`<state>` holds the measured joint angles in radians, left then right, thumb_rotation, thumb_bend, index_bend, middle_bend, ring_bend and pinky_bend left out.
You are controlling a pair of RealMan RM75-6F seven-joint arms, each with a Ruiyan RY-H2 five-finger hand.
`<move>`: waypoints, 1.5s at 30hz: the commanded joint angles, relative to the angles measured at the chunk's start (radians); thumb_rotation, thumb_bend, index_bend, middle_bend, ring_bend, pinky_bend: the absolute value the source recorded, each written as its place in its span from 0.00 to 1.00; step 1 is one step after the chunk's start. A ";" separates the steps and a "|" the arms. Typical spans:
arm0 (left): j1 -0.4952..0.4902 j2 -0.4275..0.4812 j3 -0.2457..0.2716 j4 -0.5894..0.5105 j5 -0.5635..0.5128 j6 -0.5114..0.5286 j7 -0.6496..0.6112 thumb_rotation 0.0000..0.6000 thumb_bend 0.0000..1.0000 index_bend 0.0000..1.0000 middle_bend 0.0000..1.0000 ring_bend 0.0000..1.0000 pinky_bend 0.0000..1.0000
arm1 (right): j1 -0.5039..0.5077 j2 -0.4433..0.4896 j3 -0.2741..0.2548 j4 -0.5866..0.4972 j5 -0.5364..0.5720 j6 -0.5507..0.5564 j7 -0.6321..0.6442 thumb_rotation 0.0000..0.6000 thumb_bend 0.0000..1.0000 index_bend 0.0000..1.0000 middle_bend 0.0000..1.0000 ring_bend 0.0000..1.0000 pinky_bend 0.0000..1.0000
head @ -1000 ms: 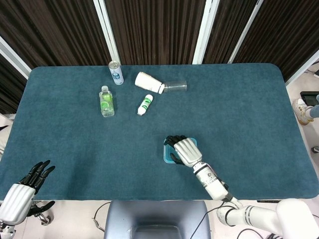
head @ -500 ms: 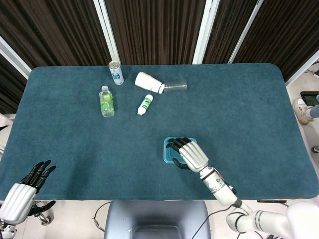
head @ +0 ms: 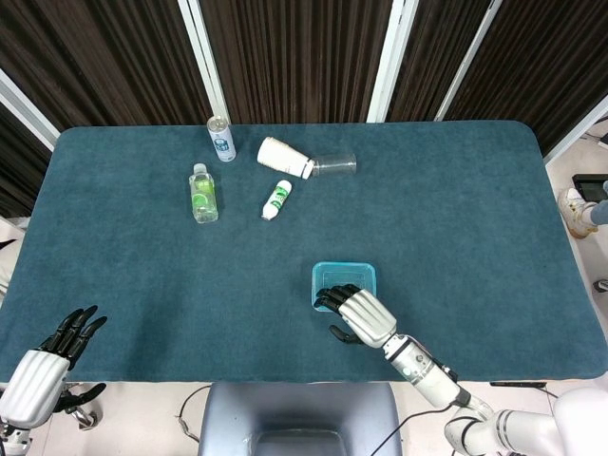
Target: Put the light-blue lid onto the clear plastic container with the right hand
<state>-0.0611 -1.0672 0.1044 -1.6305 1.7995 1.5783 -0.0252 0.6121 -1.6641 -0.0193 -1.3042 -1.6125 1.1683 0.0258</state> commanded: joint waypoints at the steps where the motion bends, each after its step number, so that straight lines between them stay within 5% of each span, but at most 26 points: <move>1: 0.000 0.000 0.000 0.000 0.000 0.000 0.001 1.00 0.44 0.11 0.00 0.00 0.38 | 0.001 -0.002 -0.007 0.012 -0.001 -0.017 0.032 1.00 0.54 0.43 0.36 0.32 0.45; 45: 0.004 0.003 0.002 0.003 0.007 0.013 -0.014 1.00 0.44 0.11 0.00 0.01 0.38 | -0.009 -0.031 -0.025 0.098 -0.022 -0.059 0.110 1.00 0.53 0.43 0.36 0.32 0.45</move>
<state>-0.0574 -1.0641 0.1064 -1.6271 1.8065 1.5909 -0.0396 0.6030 -1.6943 -0.0438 -1.2067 -1.6349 1.1094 0.1358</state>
